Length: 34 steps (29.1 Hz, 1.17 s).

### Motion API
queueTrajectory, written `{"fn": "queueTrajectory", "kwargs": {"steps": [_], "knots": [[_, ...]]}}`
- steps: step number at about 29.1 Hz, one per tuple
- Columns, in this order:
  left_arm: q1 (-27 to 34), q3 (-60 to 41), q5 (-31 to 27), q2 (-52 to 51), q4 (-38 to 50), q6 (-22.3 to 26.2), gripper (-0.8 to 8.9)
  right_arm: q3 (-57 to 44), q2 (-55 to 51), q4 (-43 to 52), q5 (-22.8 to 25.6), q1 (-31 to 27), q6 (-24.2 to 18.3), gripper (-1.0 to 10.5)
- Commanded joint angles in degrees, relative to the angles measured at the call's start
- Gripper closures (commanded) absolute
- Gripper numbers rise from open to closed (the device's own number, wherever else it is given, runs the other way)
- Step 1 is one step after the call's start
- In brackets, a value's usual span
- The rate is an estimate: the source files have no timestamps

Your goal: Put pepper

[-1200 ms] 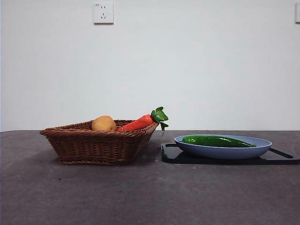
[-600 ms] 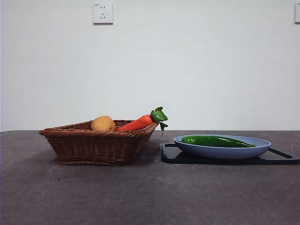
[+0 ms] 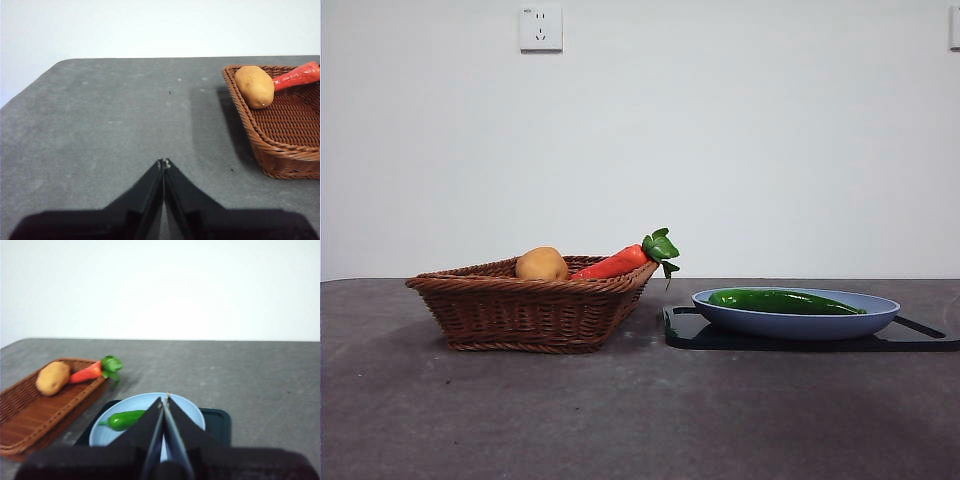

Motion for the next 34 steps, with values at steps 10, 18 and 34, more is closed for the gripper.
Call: {"fn": "queueTrajectory", "kwargs": {"steps": [10,18,34], "knots": [[0.3,-0.6,0.1,-0.2,0.7,-0.4,8.05,-11.7,-10.5,1.8,6.7,6.9,1.4,9.4],[0.3,-0.6,0.0,-0.2,0.7,-0.4,8.05,-17.1,-12.8,1.6,6.7,6.9,5.4,9.4],[0.3,-0.6,0.0,-0.2,0.7,-0.4,8.05,-17.5,-13.3,-2.6,6.7,7.1,6.2,9.4]]}}
